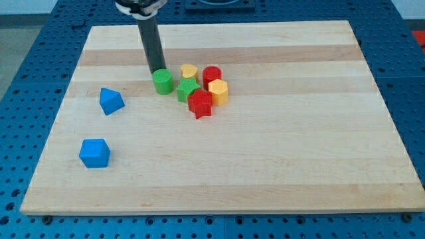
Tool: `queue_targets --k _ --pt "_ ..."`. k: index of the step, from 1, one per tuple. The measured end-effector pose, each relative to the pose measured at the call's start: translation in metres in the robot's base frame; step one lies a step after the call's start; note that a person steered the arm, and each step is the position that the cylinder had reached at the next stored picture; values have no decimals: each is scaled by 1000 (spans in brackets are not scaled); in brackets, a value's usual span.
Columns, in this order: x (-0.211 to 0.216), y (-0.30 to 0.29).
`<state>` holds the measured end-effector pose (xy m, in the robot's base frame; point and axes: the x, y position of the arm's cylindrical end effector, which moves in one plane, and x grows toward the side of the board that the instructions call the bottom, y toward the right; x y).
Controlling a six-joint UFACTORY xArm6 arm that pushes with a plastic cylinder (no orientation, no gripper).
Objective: Slide the green circle towards the green star
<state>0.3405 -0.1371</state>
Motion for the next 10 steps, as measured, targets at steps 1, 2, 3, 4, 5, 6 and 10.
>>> queue_targets --k 1,2,3,4,5,6,10 --pt "0 -25" --pt "16 -31" --pt "28 -27" --pt "28 -27" --pt "22 -21" --pt "21 -8" --pt "22 -3"
